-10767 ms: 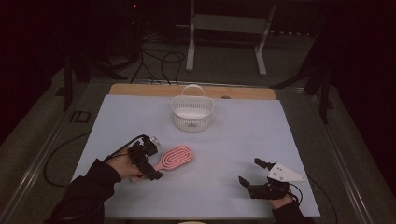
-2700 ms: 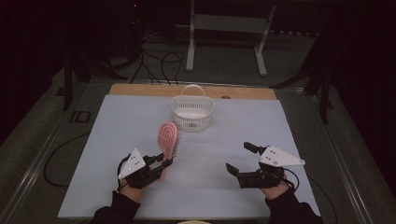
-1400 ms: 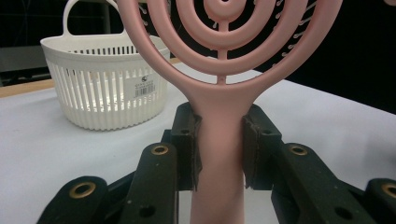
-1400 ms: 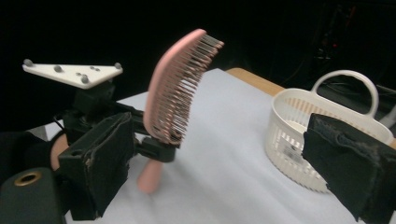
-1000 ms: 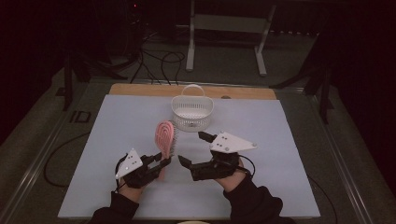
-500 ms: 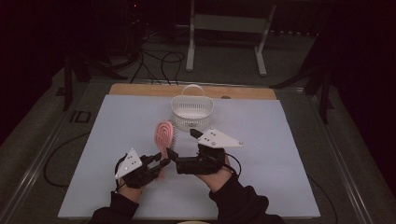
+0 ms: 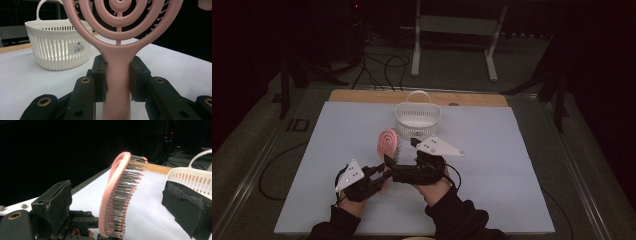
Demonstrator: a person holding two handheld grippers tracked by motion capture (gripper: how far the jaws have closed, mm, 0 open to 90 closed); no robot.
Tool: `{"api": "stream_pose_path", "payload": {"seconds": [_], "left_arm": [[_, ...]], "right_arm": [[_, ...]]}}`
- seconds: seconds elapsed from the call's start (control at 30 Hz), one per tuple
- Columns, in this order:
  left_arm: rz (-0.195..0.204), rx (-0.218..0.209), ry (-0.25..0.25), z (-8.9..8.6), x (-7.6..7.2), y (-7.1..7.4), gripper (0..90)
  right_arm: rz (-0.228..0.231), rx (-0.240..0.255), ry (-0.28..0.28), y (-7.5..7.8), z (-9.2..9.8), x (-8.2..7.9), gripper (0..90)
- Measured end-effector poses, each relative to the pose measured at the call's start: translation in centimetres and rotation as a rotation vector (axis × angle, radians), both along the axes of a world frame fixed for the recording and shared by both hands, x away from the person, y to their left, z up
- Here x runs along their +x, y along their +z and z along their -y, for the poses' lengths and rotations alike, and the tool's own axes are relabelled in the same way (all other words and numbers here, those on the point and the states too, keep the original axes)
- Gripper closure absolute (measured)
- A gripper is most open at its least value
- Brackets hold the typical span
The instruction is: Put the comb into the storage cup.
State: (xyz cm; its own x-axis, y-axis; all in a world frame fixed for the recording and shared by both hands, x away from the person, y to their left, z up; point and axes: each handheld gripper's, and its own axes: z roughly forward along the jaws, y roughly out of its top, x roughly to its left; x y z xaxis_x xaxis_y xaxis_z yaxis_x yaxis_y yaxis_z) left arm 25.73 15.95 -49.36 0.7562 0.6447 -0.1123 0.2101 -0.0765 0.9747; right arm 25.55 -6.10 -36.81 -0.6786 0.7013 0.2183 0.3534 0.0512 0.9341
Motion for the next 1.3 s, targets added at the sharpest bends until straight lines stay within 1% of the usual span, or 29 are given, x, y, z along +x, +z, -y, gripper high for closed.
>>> {"api": "stream_pose_path", "payload": {"seconds": [0.07, 0.17, 0.27, 0.3, 0.33, 0.53, 0.67, 0.8, 1.03, 1.1, 1.17, 1.3], "left_arm": [[-0.001, -0.001, -0.001, 0.0, 0.0, 0.0, 70.7], [-0.002, 0.001, 0.0, -0.1, 0.0, 0.0, 70.8], [-0.003, -0.001, 0.001, -0.1, 0.0, 0.0, 70.7], [-0.002, -0.002, 0.005, -0.1, 0.0, 0.0, 70.8], [-0.003, -0.001, 0.003, -0.1, 0.0, 0.0, 70.7], [-0.004, 0.002, 0.003, 0.0, 0.0, 0.1, 70.8], [-0.003, 0.001, 0.004, 0.0, 0.0, 0.0, 70.8], [-0.005, 0.0, 0.002, 0.0, 0.0, 0.0, 70.8], [-0.004, 0.003, -0.001, 0.1, -0.1, 0.0, 70.7], [-0.006, 0.003, -0.001, 0.0, 0.0, 0.0, 70.8], [-0.007, 0.001, -0.003, 0.0, 0.0, 0.0, 70.7], [-0.011, 0.004, -0.006, 0.1, 0.0, -0.1, 70.7]], "right_arm": [[-0.019, 0.007, -0.009, -0.1, -0.3, 0.1, 9.0], [-0.035, 0.011, -0.014, -0.2, -0.8, 0.1, 9.1], [-0.062, 0.018, -0.015, -0.5, -1.2, 0.2, 10.8], [-0.071, 0.02, -0.019, -0.5, -1.4, 0.2, 13.2], [-0.081, 0.026, -0.027, -0.6, -1.5, 0.2, 13.3], [-0.106, 0.02, -0.049, -1.2, -2.2, 0.4, 18.3], [-0.116, 0.016, -0.074, -1.5, -2.6, 0.5, 23.3], [-0.125, 0.014, -0.076, -1.8, -2.9, 0.5, 28.1], [-0.138, 0.008, -0.114, -2.1, -3.2, 0.7, 37.9], [-0.145, 0.013, -0.111, -2.2, -3.2, 0.8, 40.6], [-0.142, 0.011, -0.109, -2.2, -3.3, 0.9, 43.5], [-0.142, 0.009, -0.114, -2.3, -3.5, 1.0, 45.0]]}}
